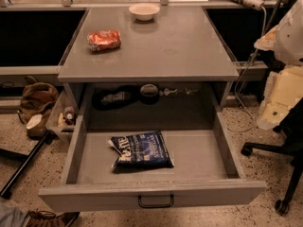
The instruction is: Pick blue chip bag from top drawer and place on counter
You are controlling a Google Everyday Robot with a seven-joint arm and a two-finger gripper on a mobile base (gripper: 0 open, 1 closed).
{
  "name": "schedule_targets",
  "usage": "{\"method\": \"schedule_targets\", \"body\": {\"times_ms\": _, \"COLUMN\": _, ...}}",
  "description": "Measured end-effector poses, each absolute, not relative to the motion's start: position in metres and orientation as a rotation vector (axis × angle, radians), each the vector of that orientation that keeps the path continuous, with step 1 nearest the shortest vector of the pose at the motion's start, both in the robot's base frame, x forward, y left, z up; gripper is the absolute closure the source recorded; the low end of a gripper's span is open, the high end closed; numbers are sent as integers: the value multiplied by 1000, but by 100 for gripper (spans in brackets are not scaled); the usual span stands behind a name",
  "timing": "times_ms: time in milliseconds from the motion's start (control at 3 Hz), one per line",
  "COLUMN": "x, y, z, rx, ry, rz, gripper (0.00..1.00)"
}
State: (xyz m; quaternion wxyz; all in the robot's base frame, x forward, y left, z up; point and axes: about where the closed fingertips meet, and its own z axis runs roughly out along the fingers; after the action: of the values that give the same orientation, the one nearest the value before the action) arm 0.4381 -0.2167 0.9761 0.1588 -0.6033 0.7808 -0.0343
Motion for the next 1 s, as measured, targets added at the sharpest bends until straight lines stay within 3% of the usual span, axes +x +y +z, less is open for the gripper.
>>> {"method": "schedule_targets", "body": {"times_ms": 667, "x": 439, "y": -203, "z": 955, "rx": -1730, "ry": 2220, "rz": -73, "gripper": 0}}
{"method": "schedule_targets", "body": {"times_ms": 1000, "x": 441, "y": -159, "z": 905, "rx": -1738, "ry": 2183, "rz": 18, "gripper": 0}}
